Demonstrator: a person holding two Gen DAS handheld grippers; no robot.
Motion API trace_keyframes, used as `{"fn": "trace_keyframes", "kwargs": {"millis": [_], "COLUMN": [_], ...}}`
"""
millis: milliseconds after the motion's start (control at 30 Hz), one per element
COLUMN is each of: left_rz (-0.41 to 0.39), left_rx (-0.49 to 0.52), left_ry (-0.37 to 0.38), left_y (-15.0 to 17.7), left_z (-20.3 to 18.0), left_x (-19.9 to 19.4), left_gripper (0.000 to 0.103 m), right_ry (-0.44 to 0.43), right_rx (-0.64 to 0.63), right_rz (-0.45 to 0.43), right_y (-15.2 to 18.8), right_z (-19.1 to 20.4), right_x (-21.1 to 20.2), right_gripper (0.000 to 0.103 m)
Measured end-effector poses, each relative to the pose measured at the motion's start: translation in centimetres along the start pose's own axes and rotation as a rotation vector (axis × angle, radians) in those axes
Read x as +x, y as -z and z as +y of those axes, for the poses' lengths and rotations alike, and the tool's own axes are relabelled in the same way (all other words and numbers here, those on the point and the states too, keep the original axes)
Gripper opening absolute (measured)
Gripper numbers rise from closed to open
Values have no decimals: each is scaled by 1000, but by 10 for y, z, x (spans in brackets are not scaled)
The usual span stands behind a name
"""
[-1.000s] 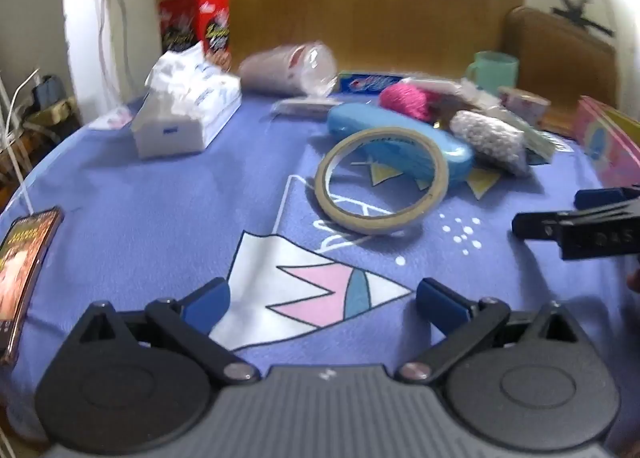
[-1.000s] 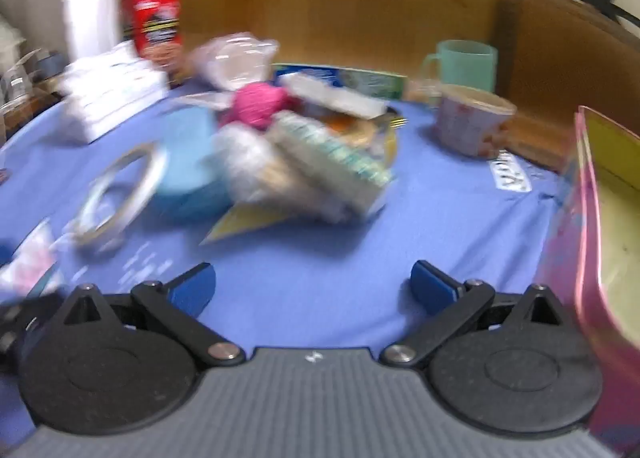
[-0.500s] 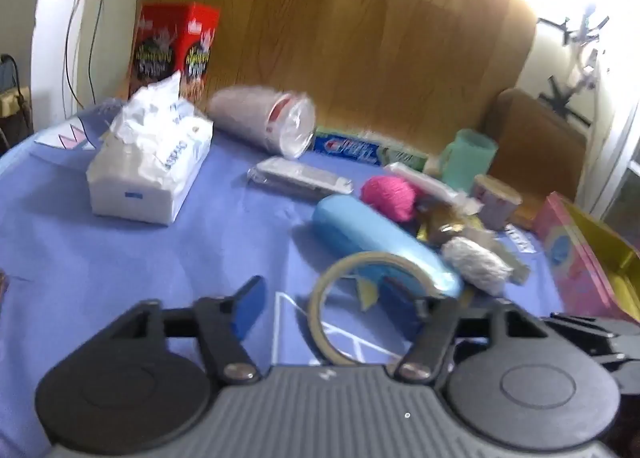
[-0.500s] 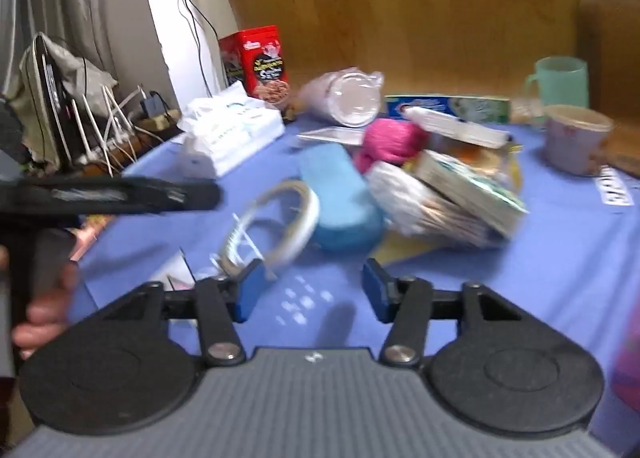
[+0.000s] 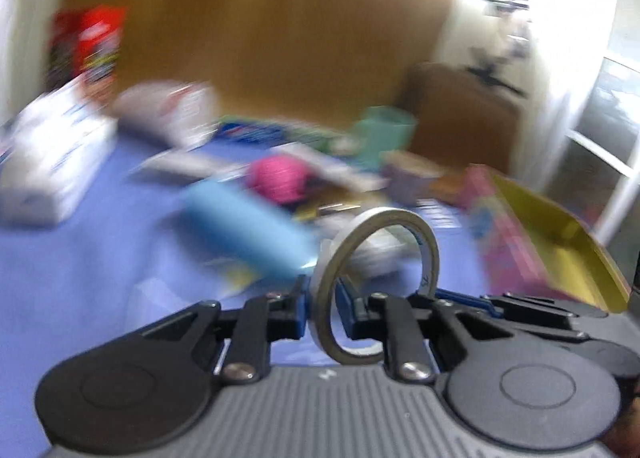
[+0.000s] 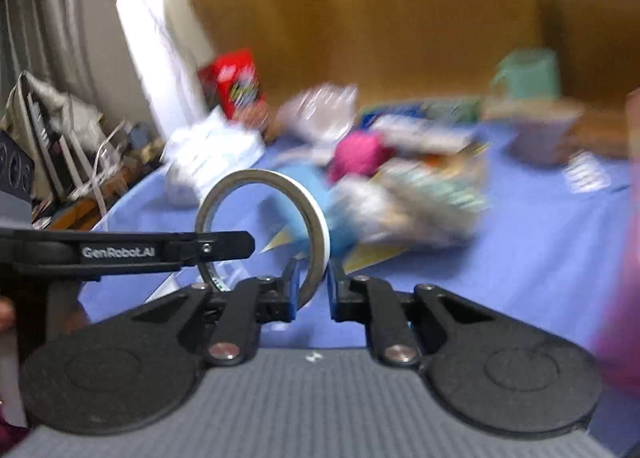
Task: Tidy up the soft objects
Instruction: 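Grasp the tape roll with the left tool and drop it into the pink tin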
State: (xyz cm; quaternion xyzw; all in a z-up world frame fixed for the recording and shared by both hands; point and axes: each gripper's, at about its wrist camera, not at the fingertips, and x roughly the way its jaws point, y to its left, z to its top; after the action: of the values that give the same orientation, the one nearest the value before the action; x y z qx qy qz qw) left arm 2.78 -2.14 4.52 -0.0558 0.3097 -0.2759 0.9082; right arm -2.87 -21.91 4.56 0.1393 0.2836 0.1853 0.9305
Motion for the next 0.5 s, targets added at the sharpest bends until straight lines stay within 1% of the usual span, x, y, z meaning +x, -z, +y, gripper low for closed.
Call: {"fn": "trace_keyframes", "kwargs": {"millis": [33,100,167,267,300,367,400,433,467,500], "left_rz": [-1,0,14,22,32,69,88,104,117,132], "left_rx": [23,76,127,196,212,217,222,232,244,254], "left_ry": [36,124,192,295,324,358,362,350,322,299], "left_y": [-6,-18,-26,-32,-31,-27,-22,-17,-12,-8], "left_z": [-14,-50,-89,-143,-160,-187,-196,-203,-209,-210], "left_x": [5,20,37,60,69,86,94,100,107,109], "left_gripper": [16,17,17,18,19,22,27,38,46,49], "right_ry": [33,130,226,381,432,522,552,576,600,625], "right_rx": [-6,-11,5,17,15,49,76,99,117,136], "right_rz": [-38,-127,-205,-321,-341,-357,-354,-340,-316,-294], "right_y": [0,-1,-3,-8,-9,-10,-11,-12,-10,-9], "right_z": [-5,-18,-35,-61,-69,-92,-102,-111,-120,-129], "right_x": [-13,-43,-66,-100,-107,-119,-120,-117,-116,-114], "right_gripper": [17,17,17,17,17,17,20,23,24,29]}}
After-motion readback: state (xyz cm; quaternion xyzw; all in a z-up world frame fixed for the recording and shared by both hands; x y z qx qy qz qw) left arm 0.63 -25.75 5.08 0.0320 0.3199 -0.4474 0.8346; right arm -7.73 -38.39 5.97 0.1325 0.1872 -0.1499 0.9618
